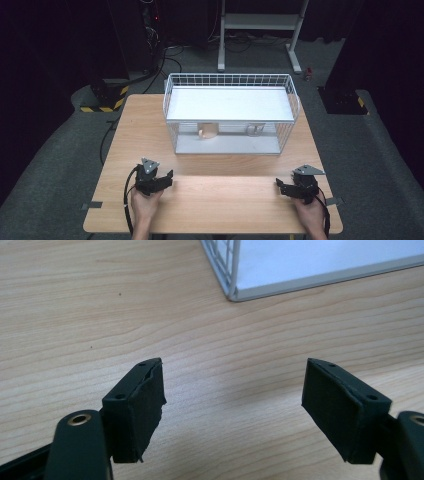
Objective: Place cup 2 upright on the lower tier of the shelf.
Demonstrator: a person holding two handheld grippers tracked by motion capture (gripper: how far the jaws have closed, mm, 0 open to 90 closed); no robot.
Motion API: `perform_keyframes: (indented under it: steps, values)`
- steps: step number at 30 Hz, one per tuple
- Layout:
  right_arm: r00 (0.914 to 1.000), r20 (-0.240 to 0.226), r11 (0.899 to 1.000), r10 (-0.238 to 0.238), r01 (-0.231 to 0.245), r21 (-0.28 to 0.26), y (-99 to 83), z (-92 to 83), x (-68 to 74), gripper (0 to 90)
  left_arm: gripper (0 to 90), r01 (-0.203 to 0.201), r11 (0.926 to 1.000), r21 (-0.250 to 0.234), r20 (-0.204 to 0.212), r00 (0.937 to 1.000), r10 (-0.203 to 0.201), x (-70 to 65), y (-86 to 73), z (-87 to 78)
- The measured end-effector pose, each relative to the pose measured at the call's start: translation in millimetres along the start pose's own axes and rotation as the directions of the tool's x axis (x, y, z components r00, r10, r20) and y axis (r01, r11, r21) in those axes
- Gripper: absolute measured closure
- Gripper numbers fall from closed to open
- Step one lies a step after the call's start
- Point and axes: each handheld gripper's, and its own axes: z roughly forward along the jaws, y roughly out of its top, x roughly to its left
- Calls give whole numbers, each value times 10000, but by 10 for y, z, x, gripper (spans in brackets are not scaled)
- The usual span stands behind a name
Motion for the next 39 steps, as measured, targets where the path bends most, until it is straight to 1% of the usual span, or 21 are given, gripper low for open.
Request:
perform_keyframes:
  steps: [2,4,5,8,10,15,19,20,21,24,26,28,29,30,32,34,39]
  values:
    - [10000,0,10000,0,0,1,0,0,0,216,256,39,10000,57,-116,9999,-39,3,-14,28]
    - [10000,1,10000,-1,1,0,0,0,0,216,258,-90,9997,230,-251,9996,96,12,-19,61]
    - [10000,2,10000,-2,2,0,0,0,0,216,258,-37,9997,223,-298,9995,43,9,-19,82]
    - [10000,0,10000,-2,2,0,0,0,0,216,259,3,9996,289,-337,9994,7,14,-17,119]
    - [10000,0,10000,0,0,0,0,0,0,216,260,-45,9991,422,-391,9992,61,18,-17,136]
    - [10000,-1,10000,-1,1,2,0,0,0,217,260,-190,9984,525,-657,9976,225,26,-24,186]
    - [10000,-3,10000,-1,1,1,0,0,0,216,260,-121,9984,551,-704,9974,160,37,-28,213]
    - [10000,-5,10000,1,-1,1,0,0,-1,216,260,-160,9984,551,-720,9972,200,35,-29,222]
    - [10000,-4,10000,3,-3,0,0,0,0,216,260,-149,9987,488,-710,9973,184,35,-29,229]
    - [10000,-4,10000,3,-3,0,0,0,-1,216,261,-168,9986,501,-673,9975,201,42,-28,232]
    - [10000,-4,10000,2,-2,1,0,0,-1,216,260,-69,9990,432,-603,9981,95,50,-30,244]
    - [10000,-4,10000,2,-2,0,0,0,-1,216,256,36,9996,262,-529,9986,-22,54,-45,256]
    - [10000,-5,10000,3,-3,0,0,0,-1,216,255,187,9996,190,-410,9990,-179,63,-57,260]
    - [10000,-5,10000,3,-3,0,0,0,-1,216,253,230,9995,225,-366,9991,-222,71,-58,258]
    - [10000,-3,10000,0,0,-1,0,0,-1,216,251,229,9993,295,-221,9995,-222,81,-58,258]
    - [10000,-3,10000,2,-2,1,0,0,0,216,242,180,9994,311,-167,9997,-175,84,-58,259]
    - [10000,-1,10000,1,-1,1,0,0,0,216,241,174,9993,317,-166,9997,-169,85,-58,258]
